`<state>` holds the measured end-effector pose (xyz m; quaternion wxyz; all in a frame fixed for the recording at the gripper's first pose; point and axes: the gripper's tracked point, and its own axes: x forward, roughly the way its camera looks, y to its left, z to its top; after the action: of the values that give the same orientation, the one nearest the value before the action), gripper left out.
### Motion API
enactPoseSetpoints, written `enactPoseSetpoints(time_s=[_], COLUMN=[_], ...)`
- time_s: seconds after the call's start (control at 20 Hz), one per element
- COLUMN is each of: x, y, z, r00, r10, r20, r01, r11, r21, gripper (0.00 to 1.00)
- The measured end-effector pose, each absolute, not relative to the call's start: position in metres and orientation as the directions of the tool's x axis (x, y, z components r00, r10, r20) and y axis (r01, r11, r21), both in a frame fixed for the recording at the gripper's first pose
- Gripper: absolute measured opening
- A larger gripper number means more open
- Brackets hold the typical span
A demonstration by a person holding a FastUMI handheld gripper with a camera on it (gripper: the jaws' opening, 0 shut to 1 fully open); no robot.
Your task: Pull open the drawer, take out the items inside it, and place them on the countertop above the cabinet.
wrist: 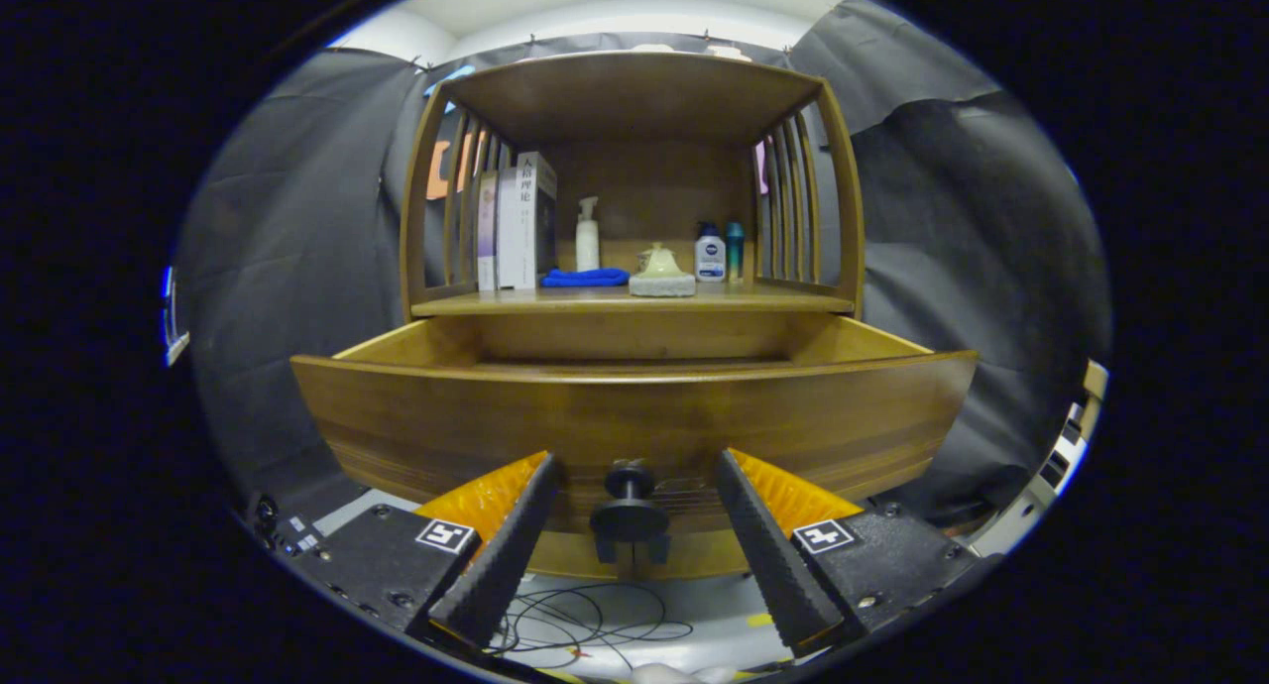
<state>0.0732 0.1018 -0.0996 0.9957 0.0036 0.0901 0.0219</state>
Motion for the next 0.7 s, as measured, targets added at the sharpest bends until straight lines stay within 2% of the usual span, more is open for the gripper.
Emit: enactPoseSetpoints(time_s=[0.7], x=[0.098], y=[0.108], z=[-0.101], r00=[0.983], r10=[0.046], r20=[-0.176], r01=[-0.041], r11=[0.999], r21=[0.028], gripper=[1.00])
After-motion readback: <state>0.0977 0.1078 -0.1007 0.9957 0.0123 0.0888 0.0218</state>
